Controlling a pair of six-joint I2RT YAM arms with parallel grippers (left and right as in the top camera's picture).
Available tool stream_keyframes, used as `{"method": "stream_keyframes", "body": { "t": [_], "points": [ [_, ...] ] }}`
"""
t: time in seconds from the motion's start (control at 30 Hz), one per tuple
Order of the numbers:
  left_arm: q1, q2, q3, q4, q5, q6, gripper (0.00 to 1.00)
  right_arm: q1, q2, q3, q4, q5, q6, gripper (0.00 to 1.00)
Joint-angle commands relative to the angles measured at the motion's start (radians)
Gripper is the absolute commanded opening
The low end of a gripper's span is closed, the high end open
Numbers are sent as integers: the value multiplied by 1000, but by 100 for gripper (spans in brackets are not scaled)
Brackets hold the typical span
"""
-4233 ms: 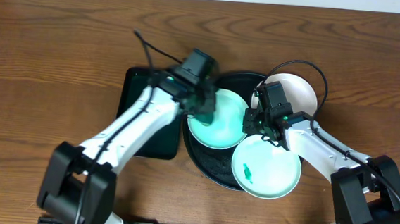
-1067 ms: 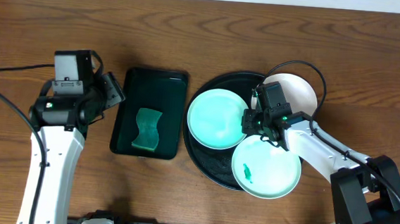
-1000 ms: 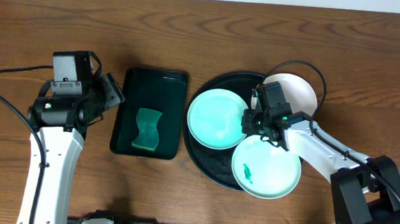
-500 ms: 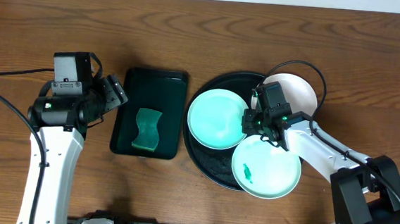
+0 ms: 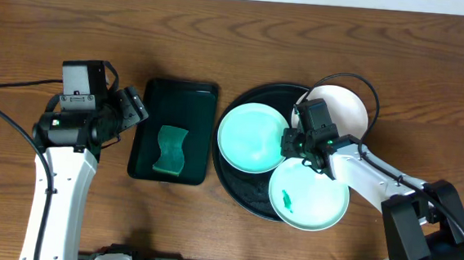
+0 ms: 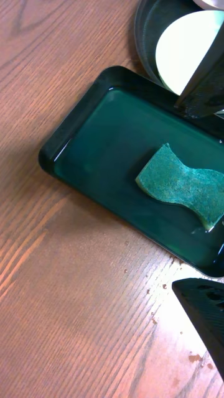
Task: Clean dirty plates on tray and stack at the side
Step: 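Grasp the cleaned pale green plate rim with the right gripper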
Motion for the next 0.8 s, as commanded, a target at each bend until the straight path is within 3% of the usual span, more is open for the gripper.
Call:
{"method": "stream_keyframes", "body": {
  "t": [0.0,0.77],
  "points": [
    [4,-2,14,-3,-6,-1,82,9,10,-5,4,11,8,1],
    [4,-2,14,-3,-6,-1,83,0,-185,-5,-90,-23,-51,1]
  ]
}}
